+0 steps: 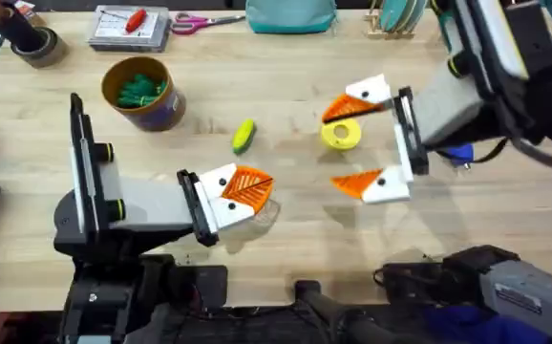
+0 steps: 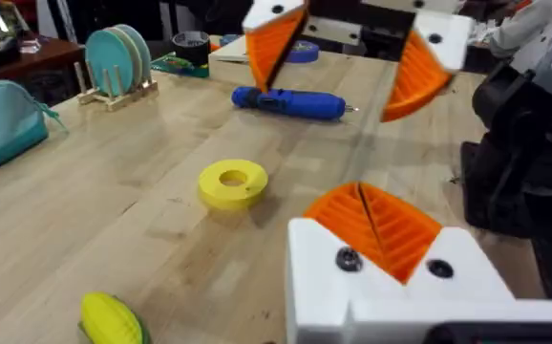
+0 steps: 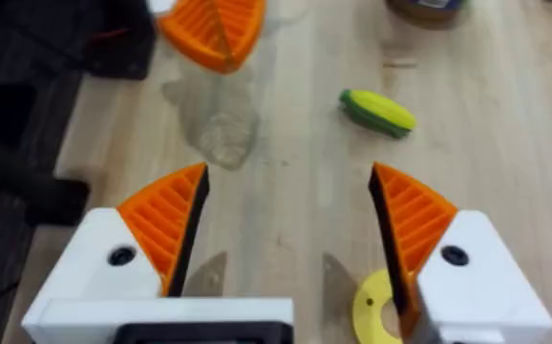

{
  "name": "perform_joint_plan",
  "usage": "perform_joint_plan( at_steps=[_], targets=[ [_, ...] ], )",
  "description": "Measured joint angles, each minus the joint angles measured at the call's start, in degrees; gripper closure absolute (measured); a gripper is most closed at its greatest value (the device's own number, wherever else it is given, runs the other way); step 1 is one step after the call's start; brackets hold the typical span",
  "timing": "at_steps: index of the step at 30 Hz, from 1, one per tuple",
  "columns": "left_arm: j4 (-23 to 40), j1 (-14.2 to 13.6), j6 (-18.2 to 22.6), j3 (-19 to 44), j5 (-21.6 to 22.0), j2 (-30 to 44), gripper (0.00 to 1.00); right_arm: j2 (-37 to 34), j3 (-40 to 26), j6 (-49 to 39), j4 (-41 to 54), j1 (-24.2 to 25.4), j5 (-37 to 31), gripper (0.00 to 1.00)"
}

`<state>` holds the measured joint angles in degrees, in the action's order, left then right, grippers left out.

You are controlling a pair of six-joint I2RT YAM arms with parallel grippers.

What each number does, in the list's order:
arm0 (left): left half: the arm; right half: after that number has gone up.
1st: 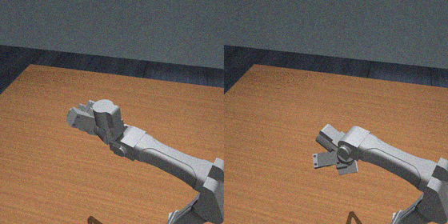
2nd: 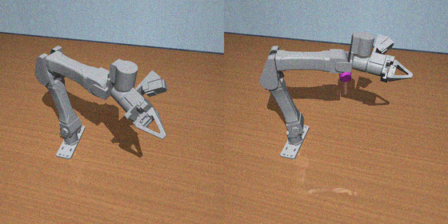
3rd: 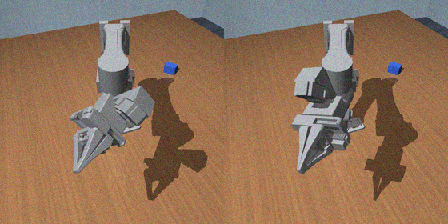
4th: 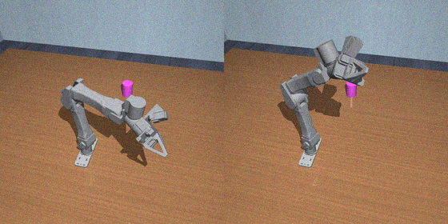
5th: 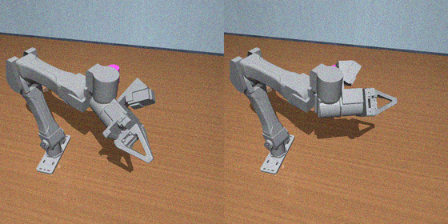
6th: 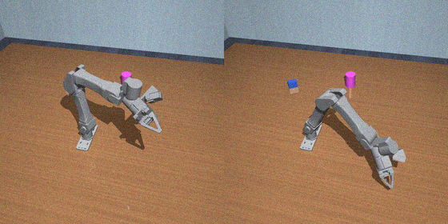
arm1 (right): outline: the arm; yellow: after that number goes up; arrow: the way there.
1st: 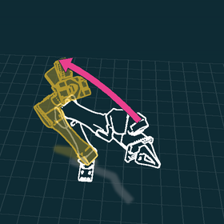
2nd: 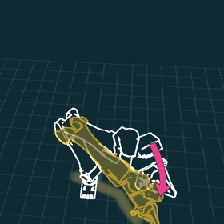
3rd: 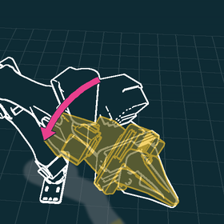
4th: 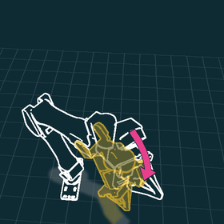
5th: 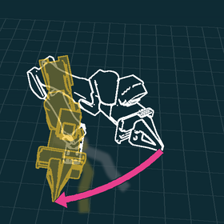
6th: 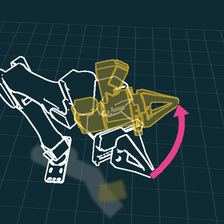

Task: Pick up the gripper from the table and insert it into the empty holder that is missing its gripper. Then pick up a screw, insert it into the mounting hole, and use the screwdriver to tighten it. Finally, clean up the table by picking up the vegetable and placing it into the bucket.

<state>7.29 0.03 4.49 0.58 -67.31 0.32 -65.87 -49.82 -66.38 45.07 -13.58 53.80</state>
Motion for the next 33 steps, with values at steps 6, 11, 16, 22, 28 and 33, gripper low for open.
perform_joint_plan(
  at_steps=[6,11,16,22,28,33],
  targets=[
    [0.00,0.00,0.00,0.00,0.00,0.00,0.993,0.00,-1.03,28.76,-7.77,0.37,-11.07,0.005],
    [0.01,0.00,0.00,0.00,0.00,-0.01,0.993,0.01,-7.42,45.71,-3.17,0.44,-22.08,0.005],
    [0.02,0.00,0.00,0.00,0.00,0.00,0.993,0.02,-17.85,52.39,6.04,0.44,-32.82,0.004],
    [0.00,0.00,0.00,0.00,0.00,0.00,0.993,0.14,-29.44,56.29,15.11,0.44,-44.42,0.004],
    [0.01,0.00,0.00,0.00,0.00,0.00,0.993,1.26,-36.29,60.47,21.75,0.44,-55.09,0.004],
    [0.02,0.00,0.00,0.00,0.00,-0.01,0.993,1.51,-36.76,64.68,26.81,0.71,-65.91,0.004]
  ],
)
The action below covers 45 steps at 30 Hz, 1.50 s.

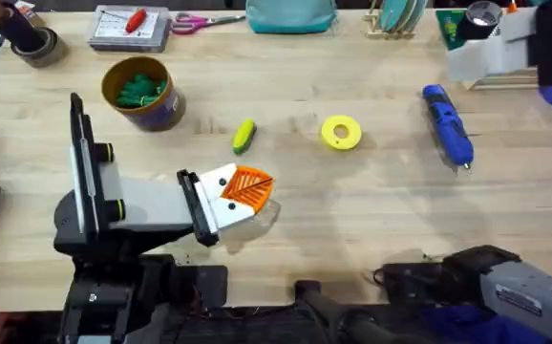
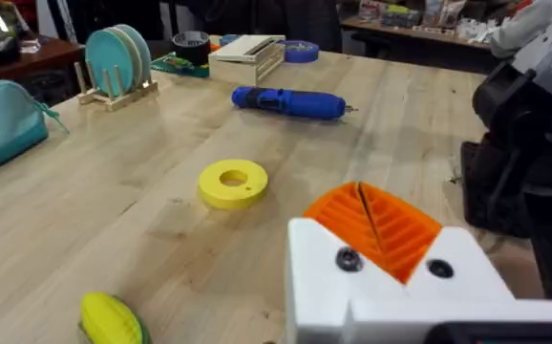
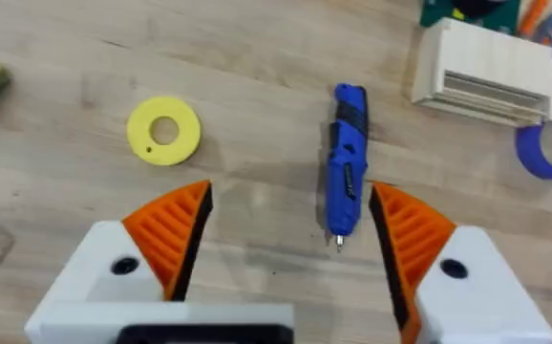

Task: Pick up the gripper from the table and insert it into the empty holder that is missing its gripper. Then pick up a screw, insert it into the mounting hole, and use the screwdriver to tighten it. Finally, clean up the table by picking up the vegetable and placing it into the bucket.

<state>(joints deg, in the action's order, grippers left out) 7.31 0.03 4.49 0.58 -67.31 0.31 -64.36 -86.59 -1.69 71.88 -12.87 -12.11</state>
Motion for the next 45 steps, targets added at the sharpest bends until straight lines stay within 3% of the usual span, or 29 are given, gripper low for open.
perform_joint_plan(
  at_steps=[13,18,25,34,45],
  targets=[
    [0.00,0.00,0.00,0.00,0.00,0.01,0.993,-3.40,0.00,2.16,0.52,1.35,-2.45,0.004],
    [-0.02,0.00,0.00,0.00,0.00,0.01,0.993,-5.34,0.00,2.16,1.21,8.62,-1.24,0.005],
    [-0.02,0.00,0.00,0.00,0.00,0.01,0.993,-9.41,0.00,0.30,2.29,20.23,5.85,0.006],
    [-0.02,0.00,0.00,0.00,0.00,0.01,0.993,-15.96,0.22,-6.04,1.70,24.69,12.21,0.005],
    [0.00,0.00,0.00,0.00,0.00,0.01,0.993,-16.80,13.36,-10.88,-13.43,25.64,12.75,0.004]
  ],
)
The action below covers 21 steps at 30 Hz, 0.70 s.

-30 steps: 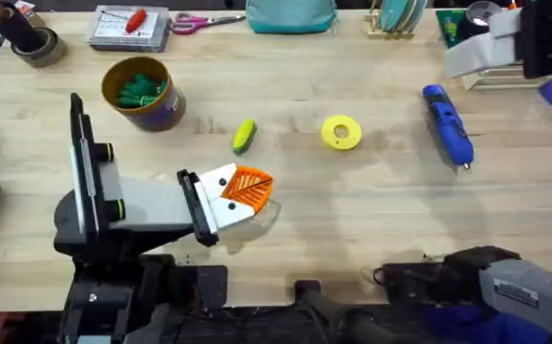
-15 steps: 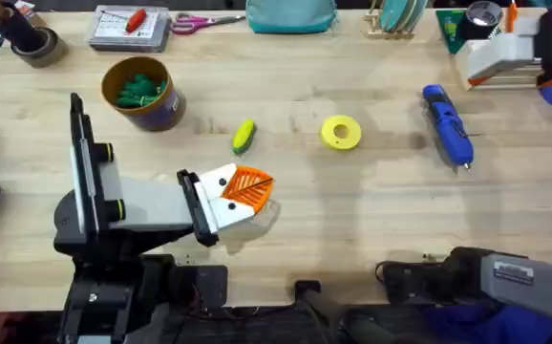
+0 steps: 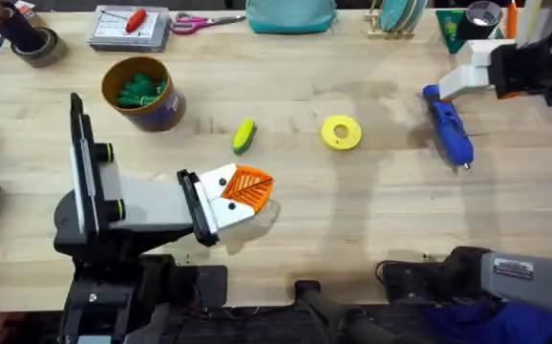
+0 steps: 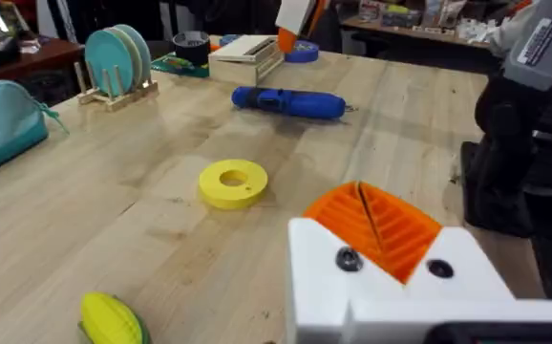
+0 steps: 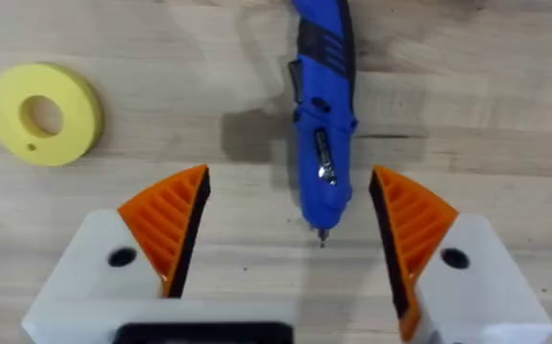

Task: Pick up the gripper from the table and insert it into the empty holder that is missing its gripper. Then pick up a screw, insert it into the mounting hole, and use the screwdriver to tighten it. Finally, clean up the table by picking up the vegetable and placing it into the bucket.

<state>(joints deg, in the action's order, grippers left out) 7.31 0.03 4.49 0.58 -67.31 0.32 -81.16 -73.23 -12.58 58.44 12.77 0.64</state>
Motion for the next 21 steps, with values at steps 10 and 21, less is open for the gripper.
perform_joint_plan(
  at_steps=[10,21],
  targets=[
    [0.00,0.00,0.00,0.00,0.00,0.00,0.993,-7.12,1.83,-7.75,-8.02,2.83,1.54,0.004],
    [0.00,0.00,0.00,0.00,0.00,-0.02,0.993,-18.22,1.83,-11.32,-14.16,2.82,0.13,0.004]
  ],
)
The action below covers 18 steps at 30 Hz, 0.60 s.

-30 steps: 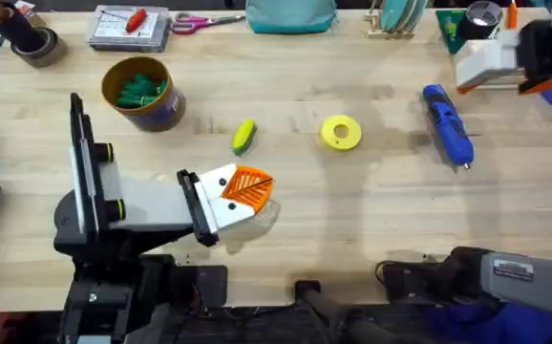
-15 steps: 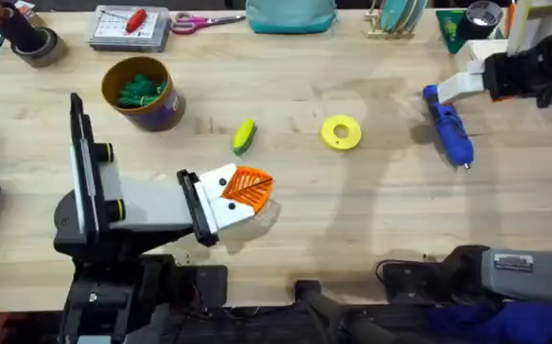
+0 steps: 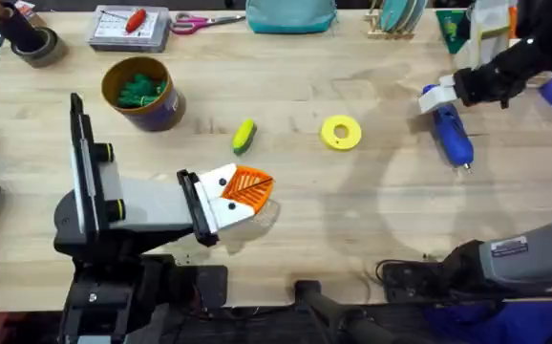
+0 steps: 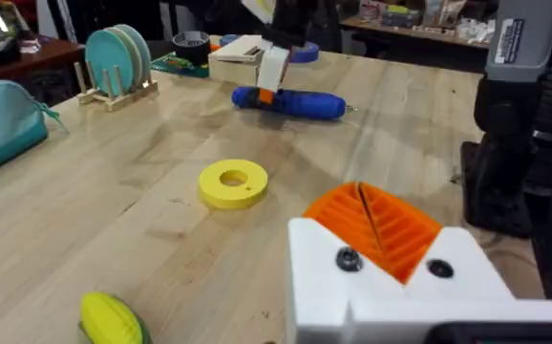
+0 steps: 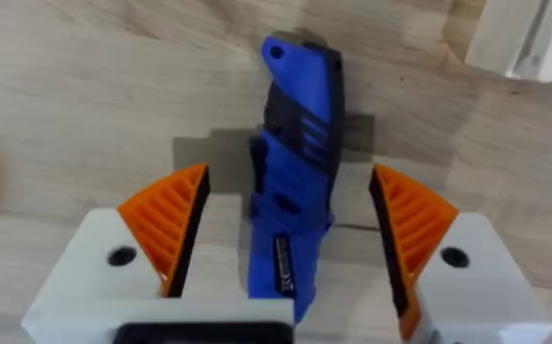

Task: Pick up the gripper from the table and insert it into the empty holder that is missing its gripper. Then pick up a screw, insert it into the mounting hole, and use the screwdriver to tighten it. Finally, clean up the table by picking up the vegetable and placing it into the bucket.

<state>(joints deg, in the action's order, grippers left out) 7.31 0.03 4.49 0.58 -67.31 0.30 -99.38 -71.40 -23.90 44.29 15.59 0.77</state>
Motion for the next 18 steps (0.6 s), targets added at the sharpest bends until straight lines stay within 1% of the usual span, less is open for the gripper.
perform_joint_plan(
  at_steps=[6,13,18],
  targets=[
    [0.00,0.00,0.00,0.00,0.00,0.02,0.993,-3.31,0.00,-0.57,-2.69,0.02,-1.41,0.004],
    [-0.02,0.00,0.00,0.00,0.00,0.00,0.993,-6.83,-0.02,-0.74,-3.28,0.02,-1.40,0.004],
    [-0.01,0.00,0.00,0.00,-0.01,0.02,0.993,-6.99,-0.11,-1.01,-3.47,0.02,-1.31,0.011]
  ],
)
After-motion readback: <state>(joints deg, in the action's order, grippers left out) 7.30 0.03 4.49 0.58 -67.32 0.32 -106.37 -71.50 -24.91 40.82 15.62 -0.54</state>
